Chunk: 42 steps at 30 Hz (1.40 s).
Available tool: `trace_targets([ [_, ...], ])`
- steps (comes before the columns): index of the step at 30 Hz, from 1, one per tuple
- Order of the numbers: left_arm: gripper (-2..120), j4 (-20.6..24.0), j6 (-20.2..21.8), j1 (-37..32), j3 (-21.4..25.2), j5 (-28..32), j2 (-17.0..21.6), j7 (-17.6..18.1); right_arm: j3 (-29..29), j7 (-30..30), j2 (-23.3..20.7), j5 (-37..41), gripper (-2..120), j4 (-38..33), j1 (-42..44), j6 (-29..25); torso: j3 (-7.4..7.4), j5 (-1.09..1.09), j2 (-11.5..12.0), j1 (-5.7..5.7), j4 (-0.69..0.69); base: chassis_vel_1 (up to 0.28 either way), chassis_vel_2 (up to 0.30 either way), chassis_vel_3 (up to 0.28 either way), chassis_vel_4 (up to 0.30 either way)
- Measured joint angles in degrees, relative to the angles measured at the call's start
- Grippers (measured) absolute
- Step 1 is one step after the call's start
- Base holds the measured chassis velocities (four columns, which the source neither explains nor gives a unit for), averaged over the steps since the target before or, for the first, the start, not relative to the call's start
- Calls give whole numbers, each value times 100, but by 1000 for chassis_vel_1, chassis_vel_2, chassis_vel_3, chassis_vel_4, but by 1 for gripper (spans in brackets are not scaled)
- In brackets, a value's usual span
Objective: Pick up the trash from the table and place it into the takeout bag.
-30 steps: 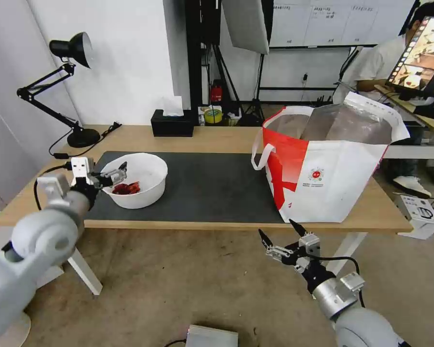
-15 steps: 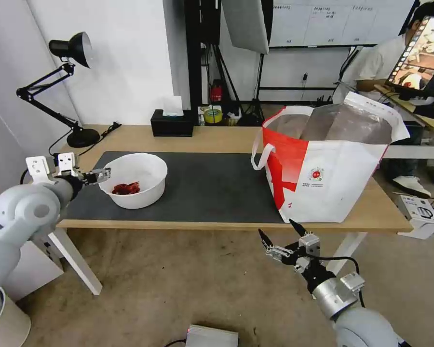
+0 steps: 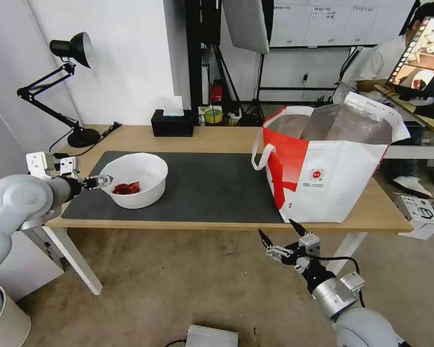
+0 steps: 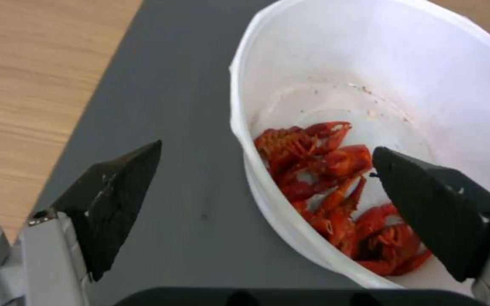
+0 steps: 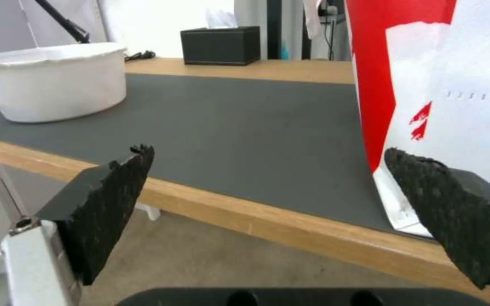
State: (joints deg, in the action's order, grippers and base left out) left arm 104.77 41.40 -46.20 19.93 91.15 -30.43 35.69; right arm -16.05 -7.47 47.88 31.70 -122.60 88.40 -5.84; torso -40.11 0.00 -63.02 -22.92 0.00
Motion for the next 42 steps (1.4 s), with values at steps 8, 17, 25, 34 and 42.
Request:
trace_targets([
  [8, 100, -291, 100, 283, -273, 191, -145, -5, 0, 0, 0, 0, 100, 0, 0, 0, 0, 0, 0, 0, 0, 0, 0, 0, 0],
  [17, 100, -634, 97, 658, -666, 167, -270, 13, 0, 0, 0, 0, 100, 0, 0, 0, 0, 0, 0, 0, 0, 0, 0, 0, 0],
  [25, 86, -922, 87, 955, -979, 217, -354, 143, 0, 0, 0, 0, 100, 0, 0, 0, 0, 0, 0, 0, 0, 0, 0, 0, 0],
  [34, 55, -1030, 82, 1130, -1196, 333, -442, 335, 0, 0, 0, 1, 100, 0, 0, 0, 0, 0, 0, 0, 0, 0, 0, 0, 0],
  [42, 28, -1030, 78, 1220, -1307, 385, -452, 385, 0, 0, 0, 1, 100, 0, 0, 0, 0, 0, 0, 1, 0, 0, 0, 0, 0],
])
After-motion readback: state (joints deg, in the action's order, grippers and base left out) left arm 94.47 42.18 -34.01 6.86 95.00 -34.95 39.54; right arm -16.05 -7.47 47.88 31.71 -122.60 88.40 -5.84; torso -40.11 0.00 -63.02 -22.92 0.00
